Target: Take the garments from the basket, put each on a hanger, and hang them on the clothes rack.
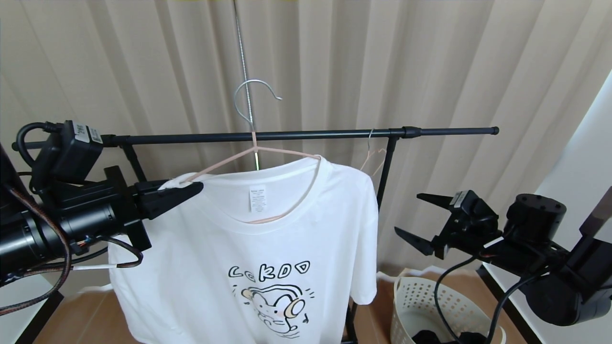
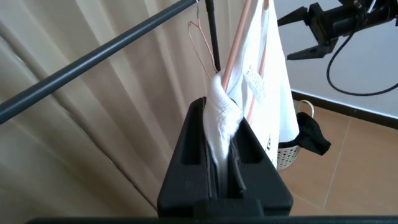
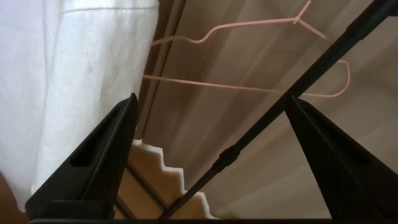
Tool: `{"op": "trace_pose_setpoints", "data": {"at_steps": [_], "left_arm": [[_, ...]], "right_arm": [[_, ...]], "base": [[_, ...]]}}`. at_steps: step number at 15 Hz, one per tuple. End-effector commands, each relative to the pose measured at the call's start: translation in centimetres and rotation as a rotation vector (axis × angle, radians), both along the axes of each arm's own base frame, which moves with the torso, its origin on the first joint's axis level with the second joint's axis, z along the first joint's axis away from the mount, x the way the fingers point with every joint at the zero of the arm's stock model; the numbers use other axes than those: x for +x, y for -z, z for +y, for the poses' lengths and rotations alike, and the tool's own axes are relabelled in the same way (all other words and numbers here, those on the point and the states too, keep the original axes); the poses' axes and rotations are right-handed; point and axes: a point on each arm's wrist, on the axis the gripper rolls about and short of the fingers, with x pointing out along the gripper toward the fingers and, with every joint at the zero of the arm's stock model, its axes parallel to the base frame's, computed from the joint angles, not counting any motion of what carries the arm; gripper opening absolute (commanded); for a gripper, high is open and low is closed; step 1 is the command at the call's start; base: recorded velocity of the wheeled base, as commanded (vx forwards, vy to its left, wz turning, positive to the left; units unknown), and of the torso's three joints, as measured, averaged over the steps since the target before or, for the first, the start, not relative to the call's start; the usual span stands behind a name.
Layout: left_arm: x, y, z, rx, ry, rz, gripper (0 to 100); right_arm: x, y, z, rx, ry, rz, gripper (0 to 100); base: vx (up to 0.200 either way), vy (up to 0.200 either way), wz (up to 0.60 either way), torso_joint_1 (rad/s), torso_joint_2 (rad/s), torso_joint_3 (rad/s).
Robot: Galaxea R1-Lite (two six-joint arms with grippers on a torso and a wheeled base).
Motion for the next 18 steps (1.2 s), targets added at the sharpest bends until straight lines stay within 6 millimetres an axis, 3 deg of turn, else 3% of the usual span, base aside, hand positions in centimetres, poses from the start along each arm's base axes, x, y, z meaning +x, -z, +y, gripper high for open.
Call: {"op": "trace_pose_setpoints", "data": {"at_steps": [1, 11, 18], "left_arm": [[0.2, 0.5, 0.9, 0.0, -0.043, 0.022, 0], [0.3, 3.1, 2.1, 0.021, -0.125, 0.117, 0], [2.4, 6.0, 2.2, 0.108, -0.225, 0.185, 0]], "right_arm": [[-0.6, -1.7, 0.9, 0.034, -0.016, -0.028, 100], [-0.6, -2.0, 1.4, 0.053, 0.023, -0.024, 100], [-0.5, -2.0, 1.4, 0.053, 0.023, -0.023, 100]], "base": [[0.0, 0.0, 0.0, 0.0, 0.0, 0.0], [0.0, 0.0, 0.0, 0.0, 0.0, 0.0], [0.0, 0.0, 0.0, 0.0, 0.0, 0.0]]}}
